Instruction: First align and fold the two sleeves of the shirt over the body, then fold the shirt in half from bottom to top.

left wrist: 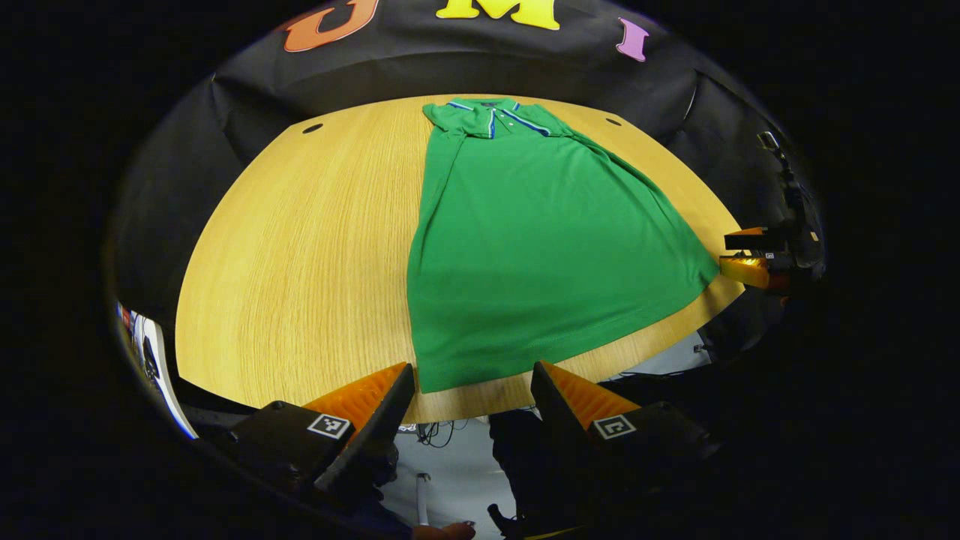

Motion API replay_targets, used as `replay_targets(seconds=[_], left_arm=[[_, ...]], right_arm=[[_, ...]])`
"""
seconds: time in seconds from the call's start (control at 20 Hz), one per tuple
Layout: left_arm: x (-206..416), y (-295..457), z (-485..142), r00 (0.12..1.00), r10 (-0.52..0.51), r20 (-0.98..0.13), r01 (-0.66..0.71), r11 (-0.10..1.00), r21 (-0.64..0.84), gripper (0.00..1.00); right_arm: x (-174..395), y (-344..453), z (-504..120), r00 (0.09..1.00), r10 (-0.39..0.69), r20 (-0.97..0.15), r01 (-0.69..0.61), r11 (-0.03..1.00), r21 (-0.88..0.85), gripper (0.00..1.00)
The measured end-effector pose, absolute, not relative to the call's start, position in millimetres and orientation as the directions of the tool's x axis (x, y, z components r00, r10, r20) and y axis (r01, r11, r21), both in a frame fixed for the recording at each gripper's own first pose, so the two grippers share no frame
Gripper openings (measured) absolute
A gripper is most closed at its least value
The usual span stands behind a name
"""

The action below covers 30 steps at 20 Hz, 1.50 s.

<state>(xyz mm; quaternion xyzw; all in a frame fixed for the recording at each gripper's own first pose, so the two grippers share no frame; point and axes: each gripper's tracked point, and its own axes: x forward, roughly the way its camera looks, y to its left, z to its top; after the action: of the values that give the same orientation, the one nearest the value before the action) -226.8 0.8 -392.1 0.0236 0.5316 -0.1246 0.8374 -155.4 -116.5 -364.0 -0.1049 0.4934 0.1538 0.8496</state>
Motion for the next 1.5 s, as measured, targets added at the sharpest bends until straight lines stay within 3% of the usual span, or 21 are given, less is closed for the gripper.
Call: replay_targets(seconds=[0.8,0.9,0.95,1.0,1.15,1.3,1.5], left_arm=[[-217.6,2.5,-403.8,0.375,-0.129,-0.918,0.226,0.973,-0.044,1.0],[-217.5,0.9,-404.5,0.357,-0.128,-0.925,0.23,0.972,-0.046,0.99],[-216.1,-0.7,-404.9,0.345,-0.133,-0.929,0.24,0.969,-0.049,0.93],[-217.3,-0.9,-405.8,0.334,-0.139,-0.932,0.253,0.966,-0.053,0.86],[-209.4,-2.7,-407.0,0.331,-0.131,-0.935,0.248,0.968,-0.048,0.06],[-205.2,-8.2,-399.8,0.308,-0.181,-0.934,0.214,0.97,-0.117,0.03],[-188.5,-14.1,-376.5,0.355,-0.234,-0.905,0.189,0.966,-0.175,0.03]], right_arm=[[-151.7,-104.8,-388.0,0.407,0.176,-0.896,-0.419,0.908,-0.012,0.94],[-152.5,-101.3,-391.0,0.401,0.184,-0.897,-0.443,0.896,-0.014,0.87],[-153.1,-96.7,-390.9,0.395,0.2,-0.897,-0.466,0.885,-0.008,0.82],[-154.4,-91.5,-391.5,0.4,0.208,-0.893,-0.487,0.873,-0.014,0.65],[-149.4,-85.6,-391.5,0.398,0.211,-0.893,-0.52,0.854,-0.03,0.11],[-151.5,-90.8,-388.0,0.344,0.225,-0.911,-0.466,0.884,0.042,0.02],[-138.2,-90.5,-368.5,0.344,0.274,-0.898,-0.399,0.908,0.124,0.03]])
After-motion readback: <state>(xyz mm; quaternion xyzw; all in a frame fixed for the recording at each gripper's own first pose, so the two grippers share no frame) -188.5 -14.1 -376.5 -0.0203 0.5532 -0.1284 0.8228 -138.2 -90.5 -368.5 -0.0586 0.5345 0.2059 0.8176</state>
